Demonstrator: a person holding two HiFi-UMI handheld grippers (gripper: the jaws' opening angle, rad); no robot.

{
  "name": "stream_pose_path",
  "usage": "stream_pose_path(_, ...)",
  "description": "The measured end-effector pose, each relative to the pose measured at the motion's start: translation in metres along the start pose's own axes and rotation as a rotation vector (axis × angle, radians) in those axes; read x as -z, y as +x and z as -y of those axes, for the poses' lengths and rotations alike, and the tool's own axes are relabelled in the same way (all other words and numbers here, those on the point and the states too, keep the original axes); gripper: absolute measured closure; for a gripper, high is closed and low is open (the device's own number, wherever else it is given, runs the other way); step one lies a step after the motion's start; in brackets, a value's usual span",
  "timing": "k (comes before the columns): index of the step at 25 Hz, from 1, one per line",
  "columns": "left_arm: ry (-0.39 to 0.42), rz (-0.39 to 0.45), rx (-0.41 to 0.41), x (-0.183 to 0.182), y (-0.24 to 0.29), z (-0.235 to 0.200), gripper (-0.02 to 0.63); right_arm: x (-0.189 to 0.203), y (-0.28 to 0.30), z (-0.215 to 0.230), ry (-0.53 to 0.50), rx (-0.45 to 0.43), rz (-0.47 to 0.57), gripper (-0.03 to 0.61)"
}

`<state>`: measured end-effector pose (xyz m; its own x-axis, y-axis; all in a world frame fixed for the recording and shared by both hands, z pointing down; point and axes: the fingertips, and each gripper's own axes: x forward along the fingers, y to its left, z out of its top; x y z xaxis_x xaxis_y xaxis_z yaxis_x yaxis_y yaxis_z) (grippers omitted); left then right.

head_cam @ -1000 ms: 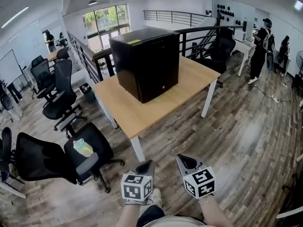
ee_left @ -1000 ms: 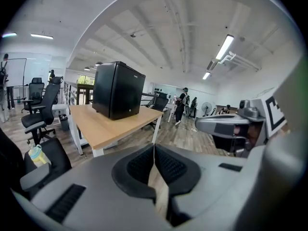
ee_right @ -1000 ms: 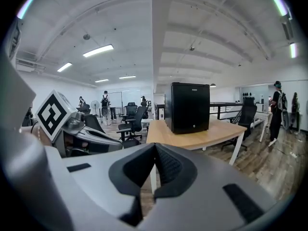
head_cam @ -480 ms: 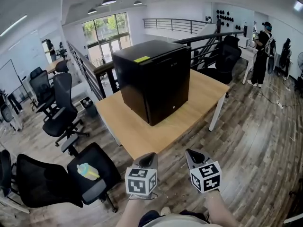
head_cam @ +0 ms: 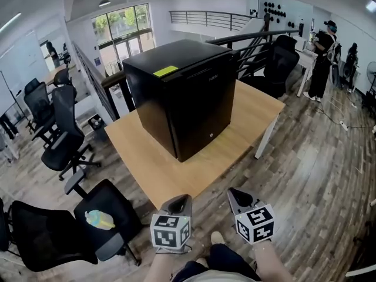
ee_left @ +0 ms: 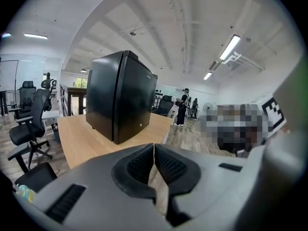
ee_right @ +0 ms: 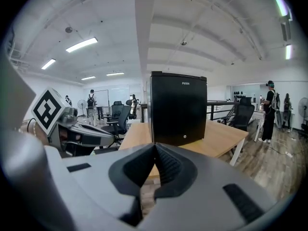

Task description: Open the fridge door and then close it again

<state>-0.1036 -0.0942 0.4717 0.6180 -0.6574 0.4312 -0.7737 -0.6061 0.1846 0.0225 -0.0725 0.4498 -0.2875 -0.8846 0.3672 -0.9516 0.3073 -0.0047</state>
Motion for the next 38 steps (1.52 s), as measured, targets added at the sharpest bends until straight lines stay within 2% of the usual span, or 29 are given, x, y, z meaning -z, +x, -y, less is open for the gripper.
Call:
stream_pose_path(7, -0.01, 0.014, -0.057, -0.049, 0.066, -0.025, 0.606, -0.042, 0.066, 0.042, -0.042, -0.09, 0.023, 0.58)
stream_pose_path(14, 0.044, 0.084, -0.09, -0.102, 0.108, -0.041, 0.606, -0.116, 0.106, 0.081, -0.136, -0.176, 0.164, 0.58)
stream_pose_path(19, 0.055, 0.134, -0.104, -0.134, 0.123, -0.049, 0.604, -0.163, 0.123, 0.083, -0.298, -0.267, 0.237, 0.58)
stream_pose_path(22, 0.052, 0.159, -0.135, -0.147, 0.13, -0.059, 0.604, -0.188, 0.134, 0.074, -0.436, -0.34, 0.299, 0.58)
stream_pose_path(24, 0.046, 0.173, -0.158, -0.154, 0.134, -0.068, 0.604, -0.198, 0.143, 0.069, -0.505, -0.371, 0.305, 0.58)
stream_pose_path(29, 0.033, 0.211, -0.213, -0.176, 0.142, -0.09, 0.604, -0.224, 0.162, 0.063, -0.661, -0.391, 0.312, 0.58)
stream_pose_path(33, 0.056, 0.236, -0.244, -0.188, 0.146, -0.102, 0.603, -0.243, 0.171, 0.059, -0.774, -0.38, 0.354, 0.58)
stream_pose_path(37, 0.073, 0.247, -0.267, -0.195, 0.149, -0.11, 0.601, -0.264, 0.181, 0.063, -0.825, -0.359, 0.374, 0.566)
stream_pose_path(38, 0.064, 0.248, -0.269, -0.195, 0.151, -0.111, 0.58, -0.269, 0.183, 0.066, -0.827, -0.357, 0.379, 0.556)
